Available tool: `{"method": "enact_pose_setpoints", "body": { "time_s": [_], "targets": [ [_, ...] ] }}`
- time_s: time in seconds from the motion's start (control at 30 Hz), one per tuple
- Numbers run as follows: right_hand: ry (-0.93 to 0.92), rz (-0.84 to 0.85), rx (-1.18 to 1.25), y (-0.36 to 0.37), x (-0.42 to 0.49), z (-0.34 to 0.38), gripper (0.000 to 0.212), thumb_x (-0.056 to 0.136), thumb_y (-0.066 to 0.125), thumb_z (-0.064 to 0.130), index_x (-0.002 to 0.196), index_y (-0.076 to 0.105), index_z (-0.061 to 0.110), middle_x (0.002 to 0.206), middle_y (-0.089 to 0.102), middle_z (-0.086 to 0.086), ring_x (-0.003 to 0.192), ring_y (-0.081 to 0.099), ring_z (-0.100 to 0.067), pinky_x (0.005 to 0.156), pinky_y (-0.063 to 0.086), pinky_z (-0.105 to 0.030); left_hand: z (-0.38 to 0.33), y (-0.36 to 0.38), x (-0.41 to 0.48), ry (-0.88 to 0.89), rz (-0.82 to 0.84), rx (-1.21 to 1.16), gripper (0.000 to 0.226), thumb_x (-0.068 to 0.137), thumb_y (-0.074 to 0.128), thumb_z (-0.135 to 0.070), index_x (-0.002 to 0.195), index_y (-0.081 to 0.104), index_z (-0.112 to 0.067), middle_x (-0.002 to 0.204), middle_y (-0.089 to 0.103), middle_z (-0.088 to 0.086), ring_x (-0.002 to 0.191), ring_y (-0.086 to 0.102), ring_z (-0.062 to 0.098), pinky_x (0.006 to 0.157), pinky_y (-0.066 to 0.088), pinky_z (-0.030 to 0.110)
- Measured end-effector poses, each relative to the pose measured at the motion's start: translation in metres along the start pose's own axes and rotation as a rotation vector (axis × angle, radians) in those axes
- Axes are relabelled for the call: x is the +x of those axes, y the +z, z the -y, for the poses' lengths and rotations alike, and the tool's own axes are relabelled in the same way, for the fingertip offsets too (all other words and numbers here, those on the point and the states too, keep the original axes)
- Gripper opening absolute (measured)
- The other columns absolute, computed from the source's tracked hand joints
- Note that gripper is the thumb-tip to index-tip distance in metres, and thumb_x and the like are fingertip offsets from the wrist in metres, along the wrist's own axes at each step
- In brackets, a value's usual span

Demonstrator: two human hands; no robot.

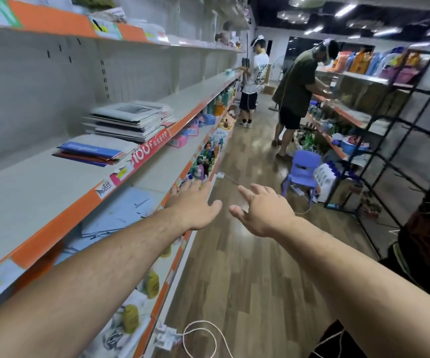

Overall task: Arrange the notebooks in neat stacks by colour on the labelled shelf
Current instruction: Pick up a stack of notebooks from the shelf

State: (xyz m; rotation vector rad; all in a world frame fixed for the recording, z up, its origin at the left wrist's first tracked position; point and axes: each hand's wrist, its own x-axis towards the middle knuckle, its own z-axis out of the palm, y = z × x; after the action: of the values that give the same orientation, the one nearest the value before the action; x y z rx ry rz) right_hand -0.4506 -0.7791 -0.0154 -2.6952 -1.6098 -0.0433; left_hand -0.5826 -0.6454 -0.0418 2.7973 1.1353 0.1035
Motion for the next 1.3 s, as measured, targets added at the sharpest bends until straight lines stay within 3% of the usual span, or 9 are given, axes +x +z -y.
{"method": "enact_pose_setpoints", "body": {
  "time_s": [0.23,0.6,0.8,1.07,1.3],
  "targets": [
    [-0.064,0.017,0.019,0.015,0.111,-0.034,0.075,0.094,0.027,0.072,0.157,0.016,0.033,0.163,0.022,-0.005,0.148,0.021,-0.028,0.116,0.028,-0.046,-0.005,0.007,0.097,-0.035,0.001,0.005,0.072,0.094,0.022,-0.062,0.158,0.014,-0.030,0.166,0.015,0.000,0.152,0.009,0.023,0.122,0.009,0.053],
    [-0.339,-0.020,0.054,0.010,0.304,-0.105,0.073,0.095,0.029,0.070,0.157,0.020,0.032,0.163,0.022,-0.004,0.147,0.023,-0.029,0.116,0.029,-0.050,-0.022,-0.001,0.258,-0.286,-0.063,0.036,0.070,0.097,0.023,-0.061,0.158,0.016,-0.027,0.166,0.016,0.002,0.152,0.011,0.026,0.121,0.009,0.053],
    [-0.395,0.029,0.071,0.014,0.379,-0.127,0.074,0.096,0.029,0.070,0.158,0.019,0.031,0.164,0.021,-0.004,0.147,0.022,-0.030,0.116,0.029,-0.050,-0.027,0.000,0.322,-0.345,-0.026,0.019,0.073,0.096,0.022,-0.064,0.159,0.013,-0.028,0.166,0.012,0.002,0.153,0.007,0.025,0.122,0.006,0.052],
    [-0.467,0.027,0.075,0.021,0.488,-0.114,0.073,0.096,0.027,0.070,0.157,0.018,0.031,0.164,0.019,-0.004,0.149,0.021,-0.029,0.118,0.028,-0.048,0.013,-0.004,0.410,-0.398,-0.018,0.030,0.071,0.097,0.020,-0.063,0.159,0.011,-0.028,0.167,0.010,-0.001,0.153,0.004,0.024,0.123,0.005,0.052],
    [-0.492,-0.010,0.050,0.010,0.612,-0.075,0.071,0.097,0.028,0.067,0.158,0.018,0.030,0.164,0.020,-0.006,0.149,0.019,-0.031,0.118,0.027,-0.050,0.085,-0.019,0.516,-0.343,-0.139,0.100,0.067,0.098,0.025,-0.059,0.155,0.023,-0.025,0.161,0.026,0.003,0.149,0.017,0.028,0.120,0.014,0.053]
  ]
}}
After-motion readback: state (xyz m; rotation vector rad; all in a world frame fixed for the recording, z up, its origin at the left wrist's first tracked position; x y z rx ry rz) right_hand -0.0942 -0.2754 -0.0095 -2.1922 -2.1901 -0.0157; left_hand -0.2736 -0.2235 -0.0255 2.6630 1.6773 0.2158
